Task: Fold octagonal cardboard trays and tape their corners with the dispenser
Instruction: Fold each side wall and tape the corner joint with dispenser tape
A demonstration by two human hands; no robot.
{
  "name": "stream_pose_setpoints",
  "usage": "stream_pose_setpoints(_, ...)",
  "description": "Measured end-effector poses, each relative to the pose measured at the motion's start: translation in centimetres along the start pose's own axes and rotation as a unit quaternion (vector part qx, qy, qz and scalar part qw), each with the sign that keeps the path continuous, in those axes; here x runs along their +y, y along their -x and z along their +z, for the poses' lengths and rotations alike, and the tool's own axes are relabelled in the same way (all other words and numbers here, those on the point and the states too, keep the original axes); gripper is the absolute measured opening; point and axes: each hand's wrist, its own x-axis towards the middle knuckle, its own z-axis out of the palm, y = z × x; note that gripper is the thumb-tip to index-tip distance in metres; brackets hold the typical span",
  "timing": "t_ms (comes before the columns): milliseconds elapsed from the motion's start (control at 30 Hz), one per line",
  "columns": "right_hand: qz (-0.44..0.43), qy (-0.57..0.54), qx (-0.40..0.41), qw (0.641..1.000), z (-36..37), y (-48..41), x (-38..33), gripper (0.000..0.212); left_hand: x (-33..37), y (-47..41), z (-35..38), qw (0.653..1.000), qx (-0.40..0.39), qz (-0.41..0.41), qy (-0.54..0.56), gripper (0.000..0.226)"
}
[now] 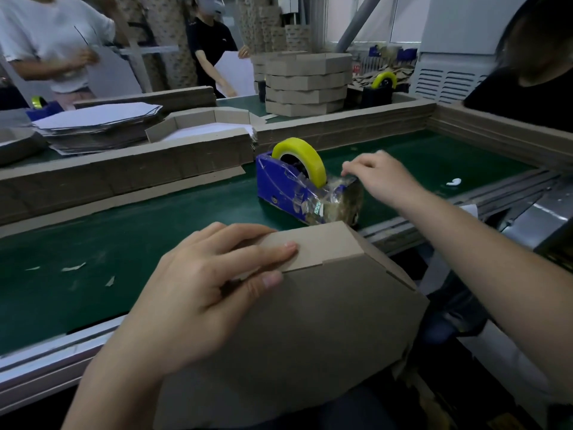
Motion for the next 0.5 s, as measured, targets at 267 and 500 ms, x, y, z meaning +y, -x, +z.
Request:
stream_pose_setpoints(267, 0.081, -0.160, -0.124, 0.976, -0.5, -0.7, 0.3, 0.013, -0.1, -0.1, 0.2, 1.000, 0.005, 0.000, -0.005, 0.038)
stream_pose_setpoints(500, 0.161, -0.352, -0.084, 0.918, -0.5, -0.9, -0.4, 0.014, -0.2, -0.4, 0.4, 1.000, -0.004, 0.001, -0.006, 0.038)
